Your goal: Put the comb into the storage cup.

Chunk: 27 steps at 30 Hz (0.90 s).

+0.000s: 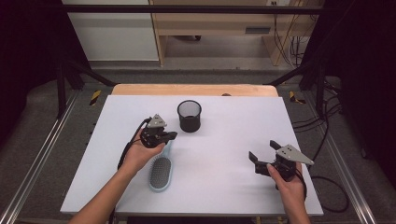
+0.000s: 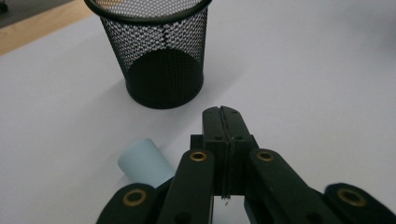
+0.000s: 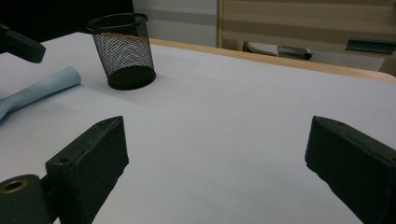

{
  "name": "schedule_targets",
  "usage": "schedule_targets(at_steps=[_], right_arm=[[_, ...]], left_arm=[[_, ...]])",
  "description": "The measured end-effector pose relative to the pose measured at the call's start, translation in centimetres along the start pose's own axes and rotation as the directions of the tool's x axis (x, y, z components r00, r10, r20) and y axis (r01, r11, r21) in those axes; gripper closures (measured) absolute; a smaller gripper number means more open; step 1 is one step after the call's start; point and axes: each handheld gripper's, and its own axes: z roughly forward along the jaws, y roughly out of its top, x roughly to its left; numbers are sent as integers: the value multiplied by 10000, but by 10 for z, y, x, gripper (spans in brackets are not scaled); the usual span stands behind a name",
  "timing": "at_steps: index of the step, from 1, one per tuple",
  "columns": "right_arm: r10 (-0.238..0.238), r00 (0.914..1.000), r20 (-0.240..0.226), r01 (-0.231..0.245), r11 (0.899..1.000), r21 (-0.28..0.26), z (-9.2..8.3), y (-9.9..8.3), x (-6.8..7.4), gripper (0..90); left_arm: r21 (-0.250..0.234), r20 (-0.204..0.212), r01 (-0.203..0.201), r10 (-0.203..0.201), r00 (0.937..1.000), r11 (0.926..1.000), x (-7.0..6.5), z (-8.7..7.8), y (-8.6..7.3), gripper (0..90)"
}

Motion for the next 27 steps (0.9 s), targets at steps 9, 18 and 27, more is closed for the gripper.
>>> schedule_targets(at_steps=[9,18,27], right_arm=[[-13,10000,-61,13,10000,51,1,0,1,59],[-75,9999,-83,76,9999,89,2,0,2,59],[-75,9999,-84,76,9999,91,2,-1,3,59]], left_arm=[[779,-57,-330,335,9994,9964,5,21,-5,898],[1191,-100,-306,320,9994,9924,11,32,-9,897],[1443,-109,-519,540,9985,9882,11,35,-11,898]])
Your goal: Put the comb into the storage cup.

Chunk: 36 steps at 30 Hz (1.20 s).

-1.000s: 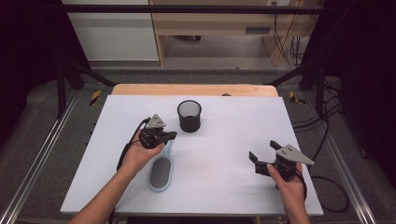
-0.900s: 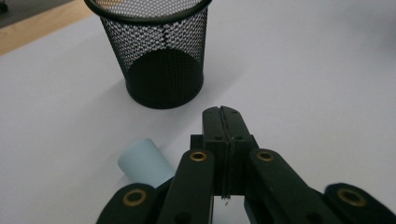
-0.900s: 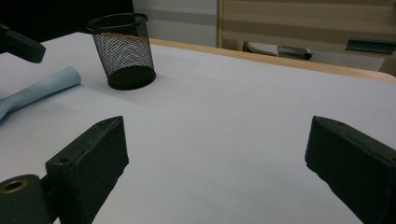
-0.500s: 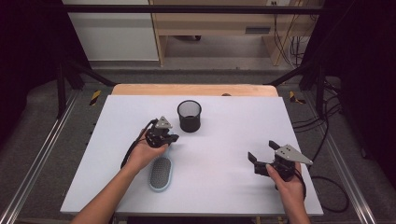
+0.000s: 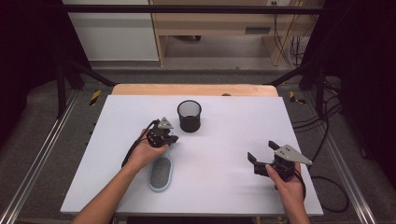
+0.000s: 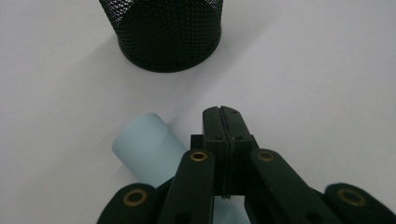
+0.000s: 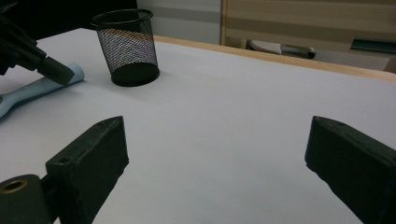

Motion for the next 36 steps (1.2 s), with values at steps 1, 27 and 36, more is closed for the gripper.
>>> schedule_targets(at_steps=[1,27,36], right_arm=[[-1,10000,-1,1,10000,3,0,0,0,59],[-19,10000,-27,19,10000,28,0,0,0,59],[-9,10000,-47,10,10000,45,0,0,1,59]], left_arm=[[58,6,-77,77,10000,10000,-1,1,0,898],[508,-116,-388,394,9992,9980,-2,8,0,898],[595,-146,-485,495,9987,9970,-1,7,1,899]])
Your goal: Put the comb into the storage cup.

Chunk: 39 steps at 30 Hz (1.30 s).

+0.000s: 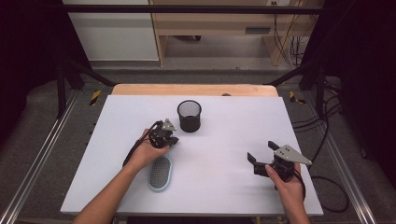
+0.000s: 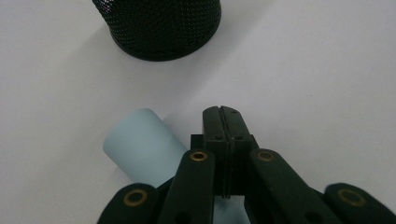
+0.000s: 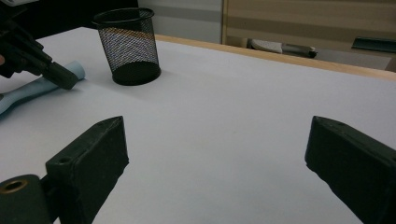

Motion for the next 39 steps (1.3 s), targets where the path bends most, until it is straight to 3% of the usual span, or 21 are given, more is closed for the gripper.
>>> schedule_targets(at_steps=[16,39], right_arm=[[-2,10000,-17,2,10000,27,0,0,1,58],[-86,9999,-100,86,9999,62,2,1,4,58]], left_arm=[[346,-460,29,-13,9989,9994,9,-8,-8,899],[404,-1138,851,-800,9903,9956,34,-54,-60,899]])
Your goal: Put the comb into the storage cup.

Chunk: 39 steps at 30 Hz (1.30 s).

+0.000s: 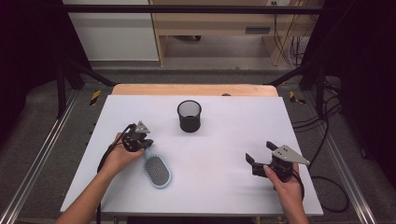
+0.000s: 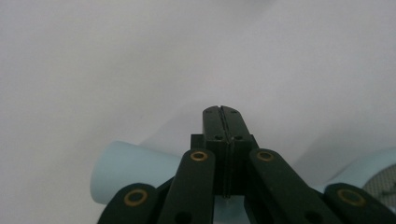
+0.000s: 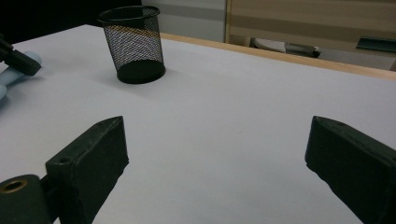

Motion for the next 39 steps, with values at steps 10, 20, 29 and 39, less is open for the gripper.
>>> schedule_targets(at_steps=[10,20,29,39], right_arm=[[-26,10000,-22,26,10000,-3,0,0,1,58],[14,10000,9,-14,10000,27,0,0,1,57],[64,10000,60,-64,9999,95,1,-2,0,57],[63,10000,20,-63,9998,176,3,-2,2,57]], left_arm=[[24,-96,338,-337,9994,9994,2,-23,-27,900],[13,-33,472,-472,9989,9989,0,-40,-46,899],[94,82,366,-367,9993,9993,-5,-53,-59,900],[137,297,512,-516,9982,9986,-7,-66,-75,900]])
